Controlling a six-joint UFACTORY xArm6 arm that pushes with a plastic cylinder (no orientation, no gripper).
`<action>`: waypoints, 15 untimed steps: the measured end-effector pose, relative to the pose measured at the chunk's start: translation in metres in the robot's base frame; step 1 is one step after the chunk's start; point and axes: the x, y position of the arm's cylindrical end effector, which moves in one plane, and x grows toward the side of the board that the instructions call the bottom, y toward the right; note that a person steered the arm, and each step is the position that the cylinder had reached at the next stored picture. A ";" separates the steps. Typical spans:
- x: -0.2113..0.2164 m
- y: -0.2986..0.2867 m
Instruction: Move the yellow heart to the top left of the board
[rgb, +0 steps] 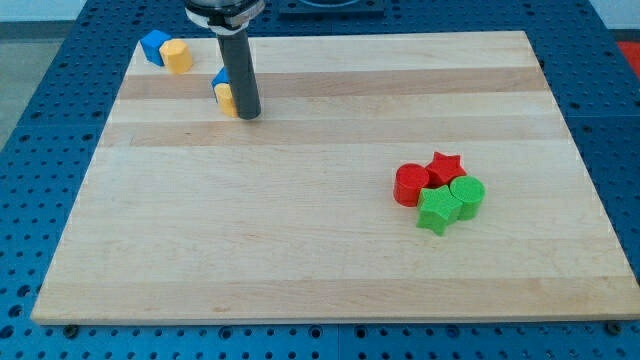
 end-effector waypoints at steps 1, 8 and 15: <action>-0.021 -0.018; -0.047 -0.106; -0.030 -0.172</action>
